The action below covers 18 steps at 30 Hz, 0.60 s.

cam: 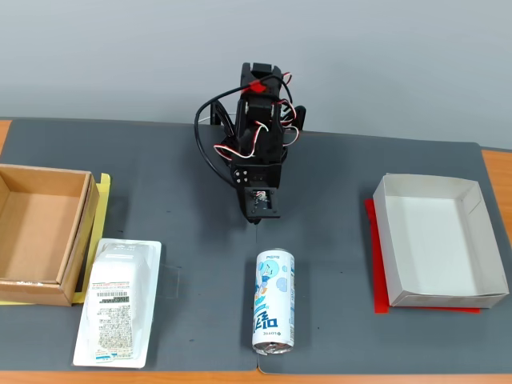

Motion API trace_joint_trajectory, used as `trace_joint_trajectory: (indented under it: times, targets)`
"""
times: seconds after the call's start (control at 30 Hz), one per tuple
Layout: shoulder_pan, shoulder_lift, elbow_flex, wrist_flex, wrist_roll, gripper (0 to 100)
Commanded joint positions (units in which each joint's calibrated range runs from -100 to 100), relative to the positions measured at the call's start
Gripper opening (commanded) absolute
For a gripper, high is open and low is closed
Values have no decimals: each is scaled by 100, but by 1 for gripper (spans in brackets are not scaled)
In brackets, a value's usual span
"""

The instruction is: Pick the can and put it in the brown box

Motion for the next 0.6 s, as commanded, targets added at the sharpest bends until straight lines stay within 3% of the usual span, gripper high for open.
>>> trace_joint_trajectory:
  times: [0.0, 0.27, 0.57]
  targets:
    - [-24, 526, -596, -554, 16, 1]
    - [-41, 2322, -1899, -1603, -10, 1]
    - [-479, 4389, -3990, -1629, -26, 1]
